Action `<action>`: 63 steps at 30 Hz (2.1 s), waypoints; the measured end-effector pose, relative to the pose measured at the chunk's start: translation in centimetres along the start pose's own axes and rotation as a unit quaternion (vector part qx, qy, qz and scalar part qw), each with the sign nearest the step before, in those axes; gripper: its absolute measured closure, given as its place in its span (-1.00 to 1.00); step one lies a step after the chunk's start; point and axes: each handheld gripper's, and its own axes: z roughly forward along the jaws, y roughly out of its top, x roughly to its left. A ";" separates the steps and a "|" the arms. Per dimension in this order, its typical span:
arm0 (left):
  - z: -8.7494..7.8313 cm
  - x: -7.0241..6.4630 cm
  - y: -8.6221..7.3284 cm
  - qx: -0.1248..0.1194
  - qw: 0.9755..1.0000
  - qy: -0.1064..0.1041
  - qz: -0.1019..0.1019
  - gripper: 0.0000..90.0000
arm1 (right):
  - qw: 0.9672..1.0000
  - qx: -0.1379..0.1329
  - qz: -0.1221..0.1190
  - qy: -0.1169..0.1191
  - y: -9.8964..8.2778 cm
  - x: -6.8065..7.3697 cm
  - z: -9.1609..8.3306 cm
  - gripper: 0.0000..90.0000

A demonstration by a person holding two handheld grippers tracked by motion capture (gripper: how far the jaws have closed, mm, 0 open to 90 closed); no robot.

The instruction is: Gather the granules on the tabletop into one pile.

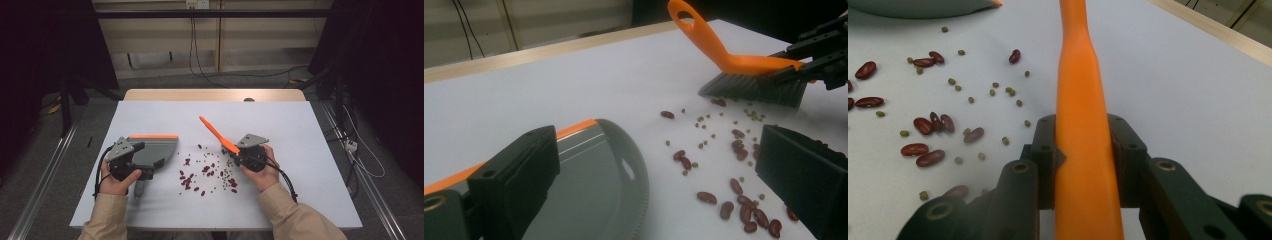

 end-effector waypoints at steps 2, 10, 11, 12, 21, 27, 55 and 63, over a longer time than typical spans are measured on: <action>-0.1 -0.1 -0.1 0.004 1.000 0.000 0.005 -0.91 | 1.000 -0.001 -0.001 0.001 0.0 0.1 0.0 0.56; -0.4 -0.1 -0.4 0.002 1.000 0.001 0.002 -0.91 | 1.000 -0.004 0.004 0.015 0.0 0.9 -0.3 0.56; -0.5 -0.1 -0.4 0.003 1.000 0.001 0.004 -0.91 | 1.000 -0.004 0.001 0.016 0.1 1.1 -0.3 0.56; -0.5 -0.1 -0.4 0.003 1.000 0.001 0.003 -0.91 | 1.000 -0.003 -0.001 0.016 0.1 1.2 -0.3 0.56; -0.8 0.0 -0.5 0.001 1.000 0.002 0.004 -0.91 | 0.999 -0.008 -0.006 0.032 0.2 2.8 -0.5 0.56; -0.9 0.0 -0.5 0.000 1.000 0.002 0.000 -0.91 | 0.999 -0.010 -0.014 0.043 0.3 3.7 -0.7 0.56; -1.1 0.0 -0.6 0.001 1.000 0.003 0.006 -0.91 | 0.997 -0.019 -0.036 0.060 0.3 5.2 -1.4 0.57; -1.2 0.1 -0.6 0.002 1.000 0.004 0.005 -0.91 | 0.996 -0.055 -0.007 0.068 1.5 2.5 -2.1 0.58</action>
